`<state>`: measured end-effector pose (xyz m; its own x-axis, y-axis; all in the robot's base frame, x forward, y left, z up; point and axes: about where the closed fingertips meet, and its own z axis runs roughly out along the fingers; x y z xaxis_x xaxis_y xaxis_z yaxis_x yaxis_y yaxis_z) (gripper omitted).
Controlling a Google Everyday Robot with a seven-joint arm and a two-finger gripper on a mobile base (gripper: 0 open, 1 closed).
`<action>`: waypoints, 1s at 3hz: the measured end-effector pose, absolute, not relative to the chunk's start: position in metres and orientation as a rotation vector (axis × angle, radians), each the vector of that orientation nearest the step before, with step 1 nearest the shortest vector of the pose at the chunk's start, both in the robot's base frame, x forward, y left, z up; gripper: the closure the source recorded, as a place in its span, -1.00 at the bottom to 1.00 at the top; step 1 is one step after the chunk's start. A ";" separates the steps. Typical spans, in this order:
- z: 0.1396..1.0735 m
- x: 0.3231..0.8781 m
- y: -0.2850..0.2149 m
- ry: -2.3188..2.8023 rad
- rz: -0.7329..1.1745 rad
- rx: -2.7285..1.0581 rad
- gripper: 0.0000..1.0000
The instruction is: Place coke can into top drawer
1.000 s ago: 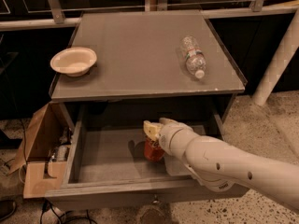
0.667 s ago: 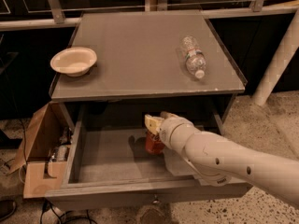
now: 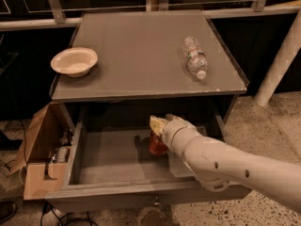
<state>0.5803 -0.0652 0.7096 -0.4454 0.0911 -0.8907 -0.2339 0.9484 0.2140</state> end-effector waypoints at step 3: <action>0.694 0.570 -0.065 1.985 0.357 0.050 1.00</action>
Offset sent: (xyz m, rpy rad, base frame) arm -0.0014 0.0006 -0.0226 0.0842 0.0076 -0.1520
